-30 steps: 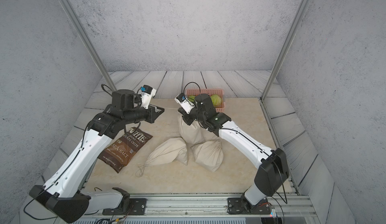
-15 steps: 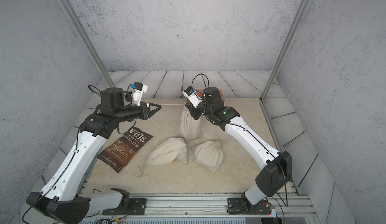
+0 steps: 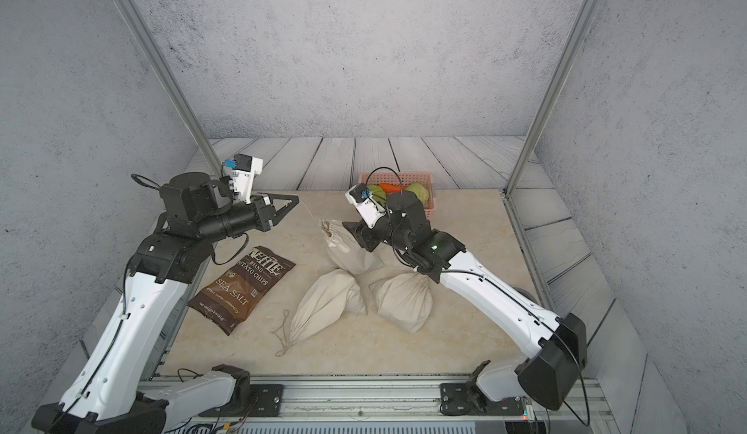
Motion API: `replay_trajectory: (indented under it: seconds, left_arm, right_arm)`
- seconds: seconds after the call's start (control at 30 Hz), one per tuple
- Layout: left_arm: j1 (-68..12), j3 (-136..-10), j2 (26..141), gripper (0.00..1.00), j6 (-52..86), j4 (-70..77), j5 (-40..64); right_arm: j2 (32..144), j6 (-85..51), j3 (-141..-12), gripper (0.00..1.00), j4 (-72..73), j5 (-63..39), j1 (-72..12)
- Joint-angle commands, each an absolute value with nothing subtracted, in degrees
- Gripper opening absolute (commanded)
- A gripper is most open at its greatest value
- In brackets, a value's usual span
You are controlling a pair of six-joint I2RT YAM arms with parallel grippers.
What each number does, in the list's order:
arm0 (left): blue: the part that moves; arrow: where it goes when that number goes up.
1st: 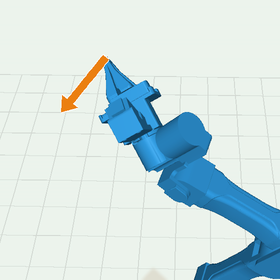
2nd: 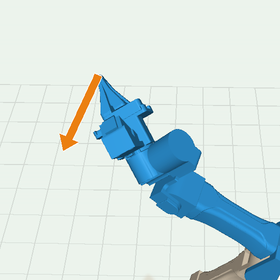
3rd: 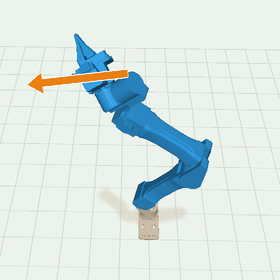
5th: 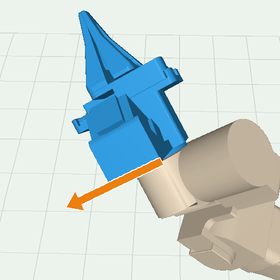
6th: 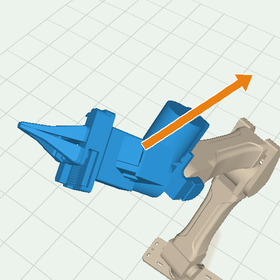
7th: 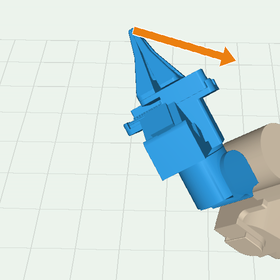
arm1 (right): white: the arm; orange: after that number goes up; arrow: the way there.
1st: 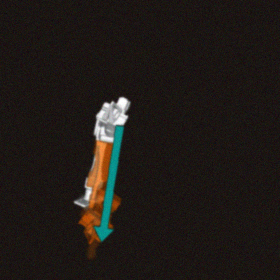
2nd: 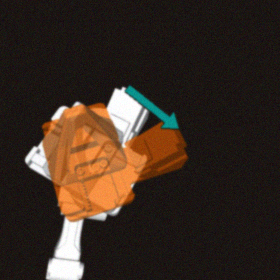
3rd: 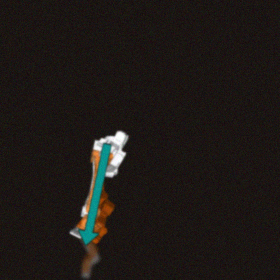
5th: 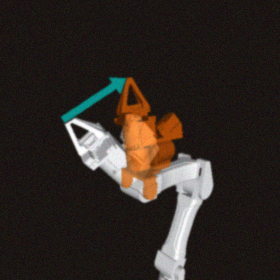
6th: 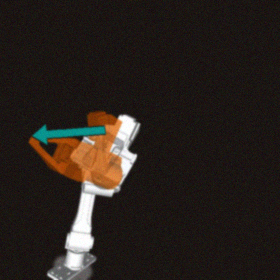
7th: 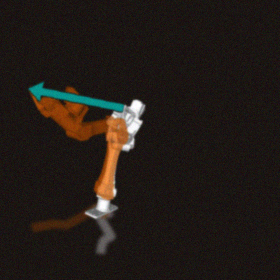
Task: Close the soil bag
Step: Frap the soil bag at the center of the board.
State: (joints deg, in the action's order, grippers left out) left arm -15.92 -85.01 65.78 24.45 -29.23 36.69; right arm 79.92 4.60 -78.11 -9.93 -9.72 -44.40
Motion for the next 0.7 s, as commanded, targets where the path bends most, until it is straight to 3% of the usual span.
replay_trajectory:
  seconds: [0.0,0.23,0.33,0.47,0.57,0.67]
  left_arm:
    - [-16.13,-86.22,64.83,0.0,24.87,-25.76,37.13]
    - [-16.19,-86.4,64.7,0.0,24.87,-25.91,37.29]
    - [-16.17,-86.61,64.39,0.0,24.87,-26.03,36.89]
    - [-16.18,-87.7,63.85,0.0,23.99,-27.33,35.66]
    - [-15.84,-89.14,62.52,0.0,23.06,-29.46,32.27]
    - [-14.1,-90.13,60.72,0.0,23.42,-30.62,29.78]
  right_arm:
    - [82.6,3.08,-81.49,0.59,-6.4,-7.98,-46.69]
    - [90.8,3.13,-89.26,0.61,-6.96,-10.34,-49.03]
    - [94.21,2.51,-92.55,0.57,-8.08,-8.5,-49.17]
    - [98.87,2.55,-96.68,0.35,-12.38,-0.98,-49.15]
    - [101.4,3.2,-96.29,0.16,-15.56,11.37,-48.97]
    - [102.77,4.37,-92.03,0.09,-18.06,24.34,-47.16]
